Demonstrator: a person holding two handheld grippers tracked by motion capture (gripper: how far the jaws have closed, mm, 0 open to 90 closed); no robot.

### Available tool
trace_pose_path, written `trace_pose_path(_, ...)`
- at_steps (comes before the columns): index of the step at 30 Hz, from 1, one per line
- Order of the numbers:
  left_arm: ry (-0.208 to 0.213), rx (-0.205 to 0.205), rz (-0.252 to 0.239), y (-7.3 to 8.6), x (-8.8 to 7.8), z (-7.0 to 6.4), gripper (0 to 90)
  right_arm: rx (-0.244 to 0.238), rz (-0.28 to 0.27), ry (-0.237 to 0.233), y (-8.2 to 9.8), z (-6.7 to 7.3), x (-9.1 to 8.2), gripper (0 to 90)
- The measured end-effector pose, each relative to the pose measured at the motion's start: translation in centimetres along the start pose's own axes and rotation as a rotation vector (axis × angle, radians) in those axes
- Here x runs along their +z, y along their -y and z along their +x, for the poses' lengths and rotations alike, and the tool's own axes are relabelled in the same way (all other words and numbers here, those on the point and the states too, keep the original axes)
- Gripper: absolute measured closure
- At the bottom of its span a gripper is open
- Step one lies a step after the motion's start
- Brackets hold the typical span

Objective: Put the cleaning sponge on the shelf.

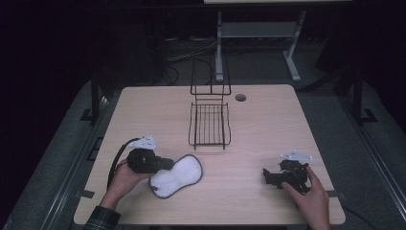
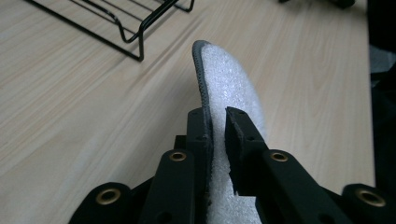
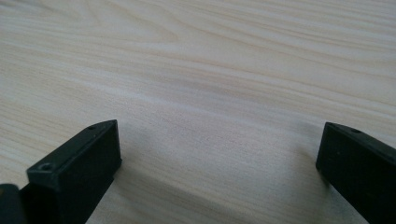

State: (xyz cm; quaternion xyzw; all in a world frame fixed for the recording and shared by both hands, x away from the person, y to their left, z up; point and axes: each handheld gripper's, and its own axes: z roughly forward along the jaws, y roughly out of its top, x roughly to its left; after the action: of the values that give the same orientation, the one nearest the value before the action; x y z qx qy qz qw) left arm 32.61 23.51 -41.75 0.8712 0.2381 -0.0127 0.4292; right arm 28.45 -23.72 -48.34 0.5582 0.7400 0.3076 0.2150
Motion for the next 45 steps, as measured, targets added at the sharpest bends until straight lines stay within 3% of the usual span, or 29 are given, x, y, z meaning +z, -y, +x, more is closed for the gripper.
trace_pose_path(1, 0.014, -0.011, -0.021, -0.1, -0.2, 0.0, 83.0, 0.000, 0.000, 0.000, 0.0, 0.0, 0.0, 0.0)
trace_pose_path(15, 0.053, -0.033, -0.053, -0.4, -0.7, -0.7, 86.7, 0.001, 0.000, 0.000, 0.0, 0.0, 0.0, 0.0)
trace_pose_path(24, 0.047, -0.029, -0.084, -1.2, -1.1, -1.6, 86.8, 0.000, 0.000, 0.000, 0.0, 0.0, 0.0, 0.0)
trace_pose_path(45, -0.020, -0.060, -0.152, -3.0, -2.9, -0.7, 86.7, 0.000, 0.000, 0.000, 0.0, 0.0, 0.0, 0.0)
